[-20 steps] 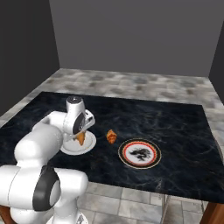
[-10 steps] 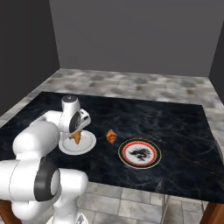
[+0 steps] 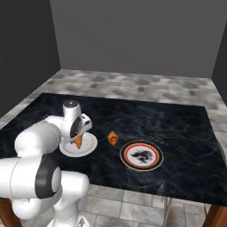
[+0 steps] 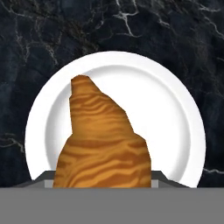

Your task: Place the pastries on the plates.

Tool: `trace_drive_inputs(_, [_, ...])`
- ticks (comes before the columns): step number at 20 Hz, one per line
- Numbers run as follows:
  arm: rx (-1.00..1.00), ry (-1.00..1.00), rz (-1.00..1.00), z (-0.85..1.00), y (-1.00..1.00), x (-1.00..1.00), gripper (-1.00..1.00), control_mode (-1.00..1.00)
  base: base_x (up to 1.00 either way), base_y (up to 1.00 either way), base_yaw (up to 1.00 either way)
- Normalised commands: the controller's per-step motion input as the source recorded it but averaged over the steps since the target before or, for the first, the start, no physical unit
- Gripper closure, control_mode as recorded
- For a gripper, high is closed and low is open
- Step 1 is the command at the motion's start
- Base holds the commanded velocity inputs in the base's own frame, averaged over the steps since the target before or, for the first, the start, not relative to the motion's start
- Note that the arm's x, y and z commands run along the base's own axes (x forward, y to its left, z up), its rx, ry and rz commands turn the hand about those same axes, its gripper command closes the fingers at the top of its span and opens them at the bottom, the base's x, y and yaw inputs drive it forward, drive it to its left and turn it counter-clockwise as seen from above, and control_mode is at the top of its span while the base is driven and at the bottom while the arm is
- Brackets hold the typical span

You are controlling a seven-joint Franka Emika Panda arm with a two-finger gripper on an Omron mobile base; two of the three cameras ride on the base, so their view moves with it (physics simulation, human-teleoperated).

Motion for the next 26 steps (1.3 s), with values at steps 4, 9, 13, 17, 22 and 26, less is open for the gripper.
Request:
trace_drive_inputs(4, [0.00, 0.00, 0.00, -0.15, 0.00, 0.10, 1.00, -1.00, 0.00, 0.00, 0.00])
trace_drive_inputs(9, [0.00, 0.00, 0.00, -0.18, 0.00, 0.06, 1.00, -1.00, 0.00, 0.00, 0.00])
trace_drive_inputs(13, [0.00, 0.00, 0.01, -0.17, 0.00, 0.07, 1.00, -1.00, 0.00, 0.00, 0.00])
trace_drive_inputs(17, [0.00, 0.00, 0.01, -0.20, 0.00, 0.07, 1.00, -1.00, 0.00, 0.00, 0.00])
trace_drive_inputs(22, [0.00, 0.00, 0.01, -0.18, 0.00, 0.06, 1.00, -1.00, 0.00, 0.00, 0.00])
trace_drive_inputs(26, [0.00, 0.00, 0.01, -0.16, 0.00, 0.04, 1.00, -1.00, 0.00, 0.00, 0.00])
